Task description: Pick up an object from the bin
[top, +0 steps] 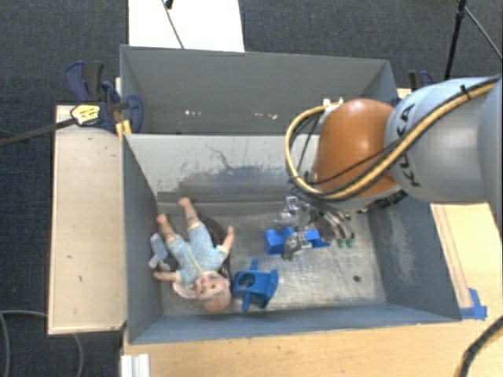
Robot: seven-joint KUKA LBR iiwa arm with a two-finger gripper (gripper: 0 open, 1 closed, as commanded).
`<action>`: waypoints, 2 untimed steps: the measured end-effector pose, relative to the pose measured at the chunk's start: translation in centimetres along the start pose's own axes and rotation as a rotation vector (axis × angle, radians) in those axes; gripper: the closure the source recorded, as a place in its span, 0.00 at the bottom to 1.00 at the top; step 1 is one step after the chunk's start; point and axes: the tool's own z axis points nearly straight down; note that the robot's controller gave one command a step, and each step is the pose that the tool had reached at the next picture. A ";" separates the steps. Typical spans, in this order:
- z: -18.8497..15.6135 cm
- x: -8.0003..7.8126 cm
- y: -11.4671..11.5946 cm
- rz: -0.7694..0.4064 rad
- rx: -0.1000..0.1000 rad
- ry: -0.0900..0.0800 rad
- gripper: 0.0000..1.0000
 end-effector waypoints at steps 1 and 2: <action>-0.9 -0.1 0.0 0.000 0.000 -0.006 1.00; -1.3 -0.1 0.0 0.000 0.000 -0.005 1.00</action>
Offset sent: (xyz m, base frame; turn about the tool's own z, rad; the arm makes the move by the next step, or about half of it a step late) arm 0.0000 0.0001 0.0038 0.0000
